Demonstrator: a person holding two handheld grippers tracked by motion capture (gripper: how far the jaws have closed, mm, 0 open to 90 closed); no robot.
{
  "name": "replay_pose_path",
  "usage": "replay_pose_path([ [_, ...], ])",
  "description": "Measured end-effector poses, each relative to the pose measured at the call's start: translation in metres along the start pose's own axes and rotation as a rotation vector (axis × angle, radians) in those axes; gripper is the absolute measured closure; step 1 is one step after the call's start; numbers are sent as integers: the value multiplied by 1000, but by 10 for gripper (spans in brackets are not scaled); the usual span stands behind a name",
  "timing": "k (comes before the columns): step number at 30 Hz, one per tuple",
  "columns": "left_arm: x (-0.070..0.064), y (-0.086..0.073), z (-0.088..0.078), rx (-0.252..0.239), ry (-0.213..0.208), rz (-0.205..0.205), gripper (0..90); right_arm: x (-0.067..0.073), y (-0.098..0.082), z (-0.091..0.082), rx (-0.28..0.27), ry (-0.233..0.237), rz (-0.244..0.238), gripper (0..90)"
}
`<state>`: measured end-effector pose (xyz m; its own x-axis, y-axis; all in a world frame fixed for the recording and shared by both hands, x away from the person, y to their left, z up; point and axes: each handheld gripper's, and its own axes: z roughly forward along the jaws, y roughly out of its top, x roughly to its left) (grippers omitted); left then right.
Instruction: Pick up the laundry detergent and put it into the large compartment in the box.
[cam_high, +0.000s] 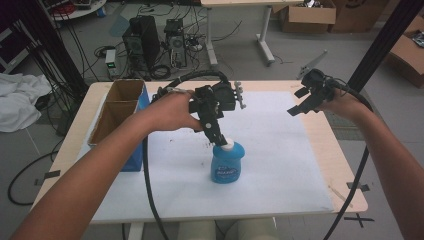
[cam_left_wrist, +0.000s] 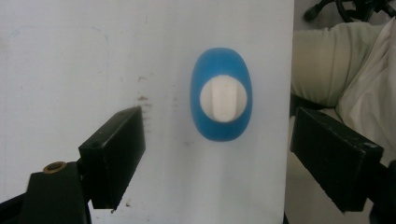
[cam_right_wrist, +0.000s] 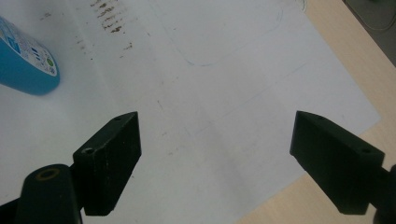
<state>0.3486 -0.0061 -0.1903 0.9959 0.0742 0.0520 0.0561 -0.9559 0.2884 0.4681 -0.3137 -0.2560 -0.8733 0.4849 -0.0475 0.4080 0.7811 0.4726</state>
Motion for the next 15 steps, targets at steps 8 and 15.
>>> replay_pose_path([
  [8, -3, 5, 12, 0, -7, -3, 187, 1, 0, 4, -4, 8, -4, 164],
  [15, -4, 10, 23, 14, -7, -5, 187, 2, 2, 6, 0, 13, -14, 164],
])
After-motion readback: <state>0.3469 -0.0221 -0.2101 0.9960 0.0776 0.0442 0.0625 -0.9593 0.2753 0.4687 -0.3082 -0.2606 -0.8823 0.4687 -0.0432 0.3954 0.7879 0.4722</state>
